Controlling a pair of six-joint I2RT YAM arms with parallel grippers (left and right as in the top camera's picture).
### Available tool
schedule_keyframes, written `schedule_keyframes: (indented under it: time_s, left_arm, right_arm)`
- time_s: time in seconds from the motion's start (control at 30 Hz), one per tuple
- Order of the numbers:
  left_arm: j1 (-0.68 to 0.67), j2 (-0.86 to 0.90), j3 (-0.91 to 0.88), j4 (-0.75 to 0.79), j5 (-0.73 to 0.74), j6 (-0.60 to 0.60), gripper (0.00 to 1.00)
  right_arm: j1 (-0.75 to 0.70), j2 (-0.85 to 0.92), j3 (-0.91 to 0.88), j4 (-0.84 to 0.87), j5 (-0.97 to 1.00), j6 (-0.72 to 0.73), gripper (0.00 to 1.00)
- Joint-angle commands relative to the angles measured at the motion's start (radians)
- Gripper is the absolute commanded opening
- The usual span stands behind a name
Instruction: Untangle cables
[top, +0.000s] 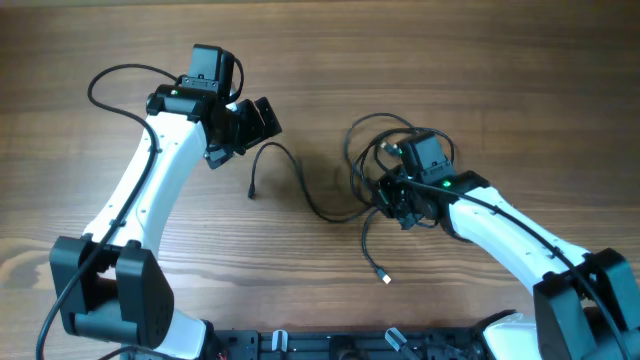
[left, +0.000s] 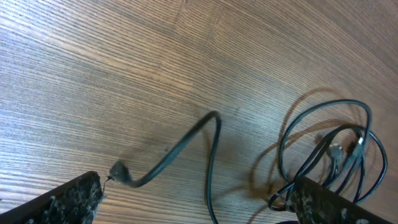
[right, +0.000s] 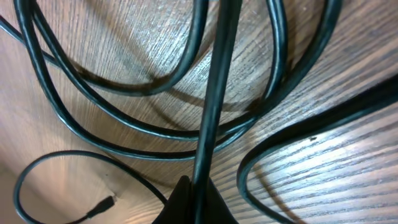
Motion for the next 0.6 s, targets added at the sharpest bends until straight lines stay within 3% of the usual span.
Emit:
schedule_keyframes:
  time_s: [0.0,0.1,0.17,0.27,0.5,0.57]
  left_arm:
    - [0.001,0.007,-0.005,-0.001,-0.007,0.020,1.00]
    - [0.001,0.007,-0.005,0.000,-0.007,0.019,1.00]
    - [0.001,0.007,-0.005,0.000,-0.006,0.019,1.00]
    - [0.001,0.007,-0.005,0.000,-0.006,0.019,1.00]
    - [0.002,0.007,-0.005,0.000,0.003,0.011,1.00]
    - [0.026,0.005,-0.005,0.000,0.094,0.011,1.00]
  right_arm:
    - [0.004,-0.077,0.129,-0.080,-0.002,-0.163,0.04]
    - [0.004,-0.192,0.342,-0.226,0.028,-0.354,0.04]
    - [0.004,-0.240,0.468,-0.316,0.072,-0.404,0.04]
    - [0.004,-0.292,0.579,-0.289,0.014,-0.496,0.04]
    - [0.004,-0.275,0.584,-0.081,-0.285,-0.452,0.04]
    - [0.006,-0.254,0.584,0.017,-0.344,-0.339,0.04]
